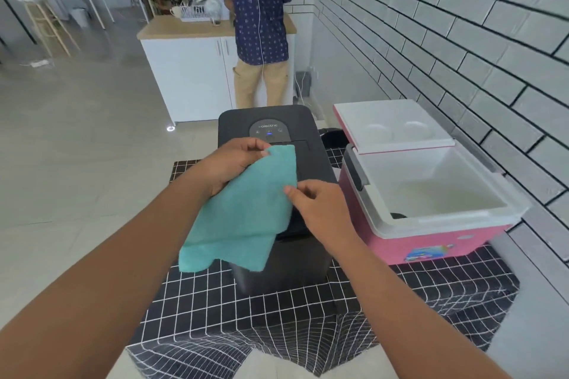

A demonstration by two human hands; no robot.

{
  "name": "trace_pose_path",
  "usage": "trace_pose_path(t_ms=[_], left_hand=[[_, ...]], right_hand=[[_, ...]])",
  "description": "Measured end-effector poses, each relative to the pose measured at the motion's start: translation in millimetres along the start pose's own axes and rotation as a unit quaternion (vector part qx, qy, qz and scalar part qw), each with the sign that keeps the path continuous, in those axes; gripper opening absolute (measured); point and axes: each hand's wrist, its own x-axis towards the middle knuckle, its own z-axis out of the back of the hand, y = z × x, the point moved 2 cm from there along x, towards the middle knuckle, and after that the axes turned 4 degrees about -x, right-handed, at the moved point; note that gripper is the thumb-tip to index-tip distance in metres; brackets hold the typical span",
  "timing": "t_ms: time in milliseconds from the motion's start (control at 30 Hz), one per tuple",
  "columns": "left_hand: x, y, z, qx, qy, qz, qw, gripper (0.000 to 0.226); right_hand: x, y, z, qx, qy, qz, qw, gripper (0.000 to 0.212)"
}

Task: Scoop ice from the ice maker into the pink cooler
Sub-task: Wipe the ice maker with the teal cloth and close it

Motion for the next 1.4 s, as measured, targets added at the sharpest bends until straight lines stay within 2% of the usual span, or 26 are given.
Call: trace_pose_path(t_ms=[67, 200, 300, 367, 467, 533, 567, 700, 833, 1033, 1200, 1400], left_hand=[[3, -1, -3, 0.065, -0.038, -0.028, 0.997, 0.011], [11, 4, -15, 0.211, -0.1, -0.074, 0.969, 0.01], [16, 16, -26, 0.258, -0.147, -0.104, 0.949, 0.01], [15, 24, -29, 0.294, -0.168, -0.128, 0.932, 0.01], [6, 39, -22, 0.36, -0.24, -0.183, 0.883, 0.012], [-2, 50, -13, 0.362, -0.303, -0.197, 0.859, 0.018], [-4, 55, -10, 0.356, -0.315, -0.189, 0.859, 0.022], [-6, 65, -9, 0.375, -0.249, -0.112, 0.886, 0.045], [-6, 66, -13, 0.439, -0.246, -0.104, 0.858, 0.052], [-6, 67, -14, 0.462, -0.258, -0.11, 0.841, 0.051], [-5, 68, -12, 0.47, -0.26, -0.111, 0.837, 0.051], [-11, 70, -10, 0.431, -0.257, -0.128, 0.855, 0.051]], right_hand=[[12, -8, 14, -0.008, -0.022, -0.045, 0.999, 0.027], [44, -20, 42, -0.175, -0.03, -0.056, 0.983, 0.031], [61, -17, 45, -0.289, -0.027, -0.054, 0.956, 0.018], [59, -16, 34, -0.377, -0.022, -0.006, 0.926, 0.03], [31, -18, -2, -0.431, 0.011, 0.064, 0.9, 0.052], [16, -25, -25, -0.448, 0.064, 0.054, 0.89, 0.065], [15, -30, -31, -0.452, 0.077, 0.049, 0.887, 0.068], [55, -43, -25, -0.459, 0.092, 0.071, 0.881, 0.063], [119, -51, -17, -0.46, 0.13, 0.081, 0.875, 0.063], [174, -55, -20, -0.445, 0.158, 0.091, 0.876, 0.064], [165, -52, -23, -0.445, 0.152, 0.094, 0.878, 0.065], [87, -47, -25, -0.477, 0.106, 0.114, 0.865, 0.068]])
